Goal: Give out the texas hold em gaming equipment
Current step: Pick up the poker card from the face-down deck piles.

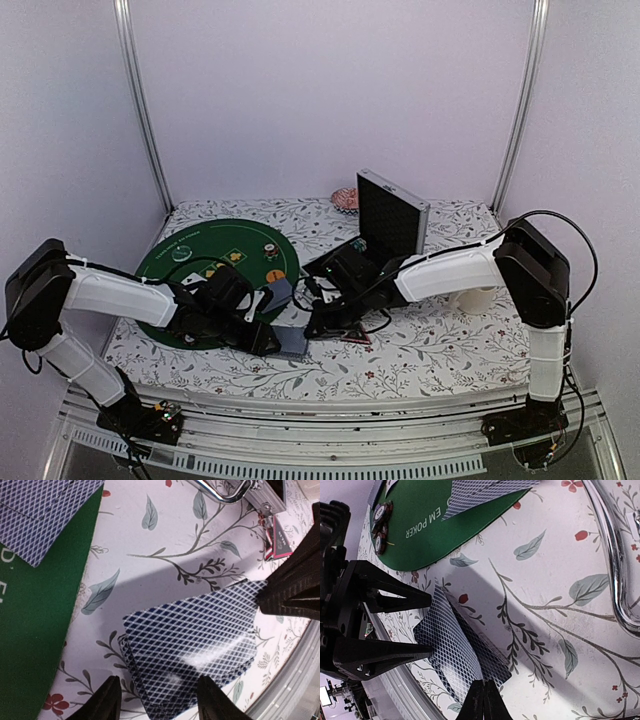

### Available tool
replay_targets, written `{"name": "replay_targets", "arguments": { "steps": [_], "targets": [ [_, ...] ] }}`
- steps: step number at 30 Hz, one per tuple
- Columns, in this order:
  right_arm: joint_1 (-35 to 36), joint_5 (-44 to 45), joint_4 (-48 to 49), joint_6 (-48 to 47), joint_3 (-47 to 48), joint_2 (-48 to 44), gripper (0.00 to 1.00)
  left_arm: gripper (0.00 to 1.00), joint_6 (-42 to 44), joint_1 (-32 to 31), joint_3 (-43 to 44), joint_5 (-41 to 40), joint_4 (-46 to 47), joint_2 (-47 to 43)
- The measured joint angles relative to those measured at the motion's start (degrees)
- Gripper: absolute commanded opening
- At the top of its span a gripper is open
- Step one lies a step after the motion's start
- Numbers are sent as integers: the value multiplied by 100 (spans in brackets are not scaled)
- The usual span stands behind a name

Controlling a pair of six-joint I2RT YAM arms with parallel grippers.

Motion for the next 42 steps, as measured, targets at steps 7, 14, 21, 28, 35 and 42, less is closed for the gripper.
{"name": "replay_targets", "arguments": {
  "steps": [7, 14, 21, 28, 35, 42],
  "targets": [
    [-4, -321, 415, 0, -302, -111, 2, 54, 0, -9, 0, -2, 15, 0],
    [-4, -881, 975, 26, -404, -164, 3, 54, 0, -11, 0, -2, 17, 2],
    [-7, -1067, 1191, 109, -404, -164, 10, 54, 0, -11, -2, -2, 26, 0],
    [-9, -1132, 1274, 184, -232, -33, 16, 54, 0, -11, -28, -2, 81, 0],
    [-9, -1139, 1322, 264, -168, 179, 23, 54, 4, -13, -39, 2, 114, 0],
    [-9, -1119, 1325, 330, -164, 212, 3, 54, 24, -13, -44, 4, 125, 0]
  ]
}}
